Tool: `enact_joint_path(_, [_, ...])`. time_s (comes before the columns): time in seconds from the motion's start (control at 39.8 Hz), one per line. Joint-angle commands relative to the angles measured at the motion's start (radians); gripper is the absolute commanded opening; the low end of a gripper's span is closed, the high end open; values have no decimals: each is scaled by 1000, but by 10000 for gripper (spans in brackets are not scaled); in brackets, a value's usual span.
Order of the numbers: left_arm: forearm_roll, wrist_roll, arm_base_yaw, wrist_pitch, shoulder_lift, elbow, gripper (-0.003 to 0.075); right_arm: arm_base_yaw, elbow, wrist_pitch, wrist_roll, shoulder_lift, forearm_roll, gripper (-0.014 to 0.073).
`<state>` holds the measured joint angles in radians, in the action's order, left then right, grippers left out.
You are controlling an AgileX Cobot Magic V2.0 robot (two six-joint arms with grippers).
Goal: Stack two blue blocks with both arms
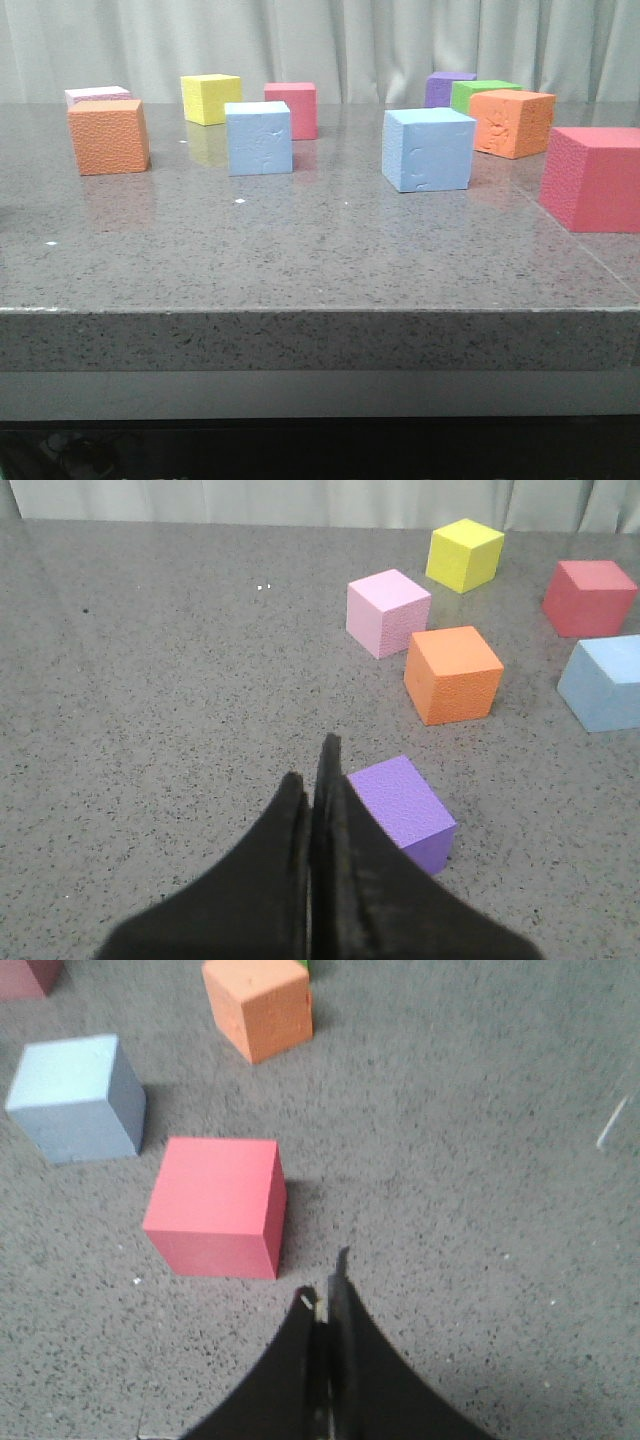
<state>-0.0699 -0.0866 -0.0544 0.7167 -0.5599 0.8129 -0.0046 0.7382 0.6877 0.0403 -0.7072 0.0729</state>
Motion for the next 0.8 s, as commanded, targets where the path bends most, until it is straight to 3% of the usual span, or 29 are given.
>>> enact_joint_path(0.0, [-3, 6, 8, -71, -39, 32, -18, -4, 28, -54, -9, -42, -7, -68])
enact_joint_path(0.13, [-1, 6, 8, -66, -73, 32, -18, -4, 28, -54, -53, -77, -8, -60])
enact_joint_path(0.2, [1, 6, 8, -66, -91, 32, 2, -4, 28, -57, -80, -90, -8, 5])
enact_joint_path(0.25, [1, 6, 8, -66, -99, 32, 55, -4, 28, -62, -86, -94, -8, 94])
enact_joint_path(0.43, [-1, 6, 8, -66, -120, 32, 427, -4, 28, -70, -86, -98, -8, 554])
enact_joint_path(0.48, [-3, 6, 14, -66, -125, 32, 489, -4, 28, -68, -86, -98, -8, 654])
enact_joint_path(0.6, [-3, 6, 76, -66, -129, 32, 512, -4, 28, -69, -86, -99, -7, 640])
enact_joint_path(0.78, [7, 3, 285, -64, -134, 32, 512, 9, 44, -60, -92, -103, 16, 632])
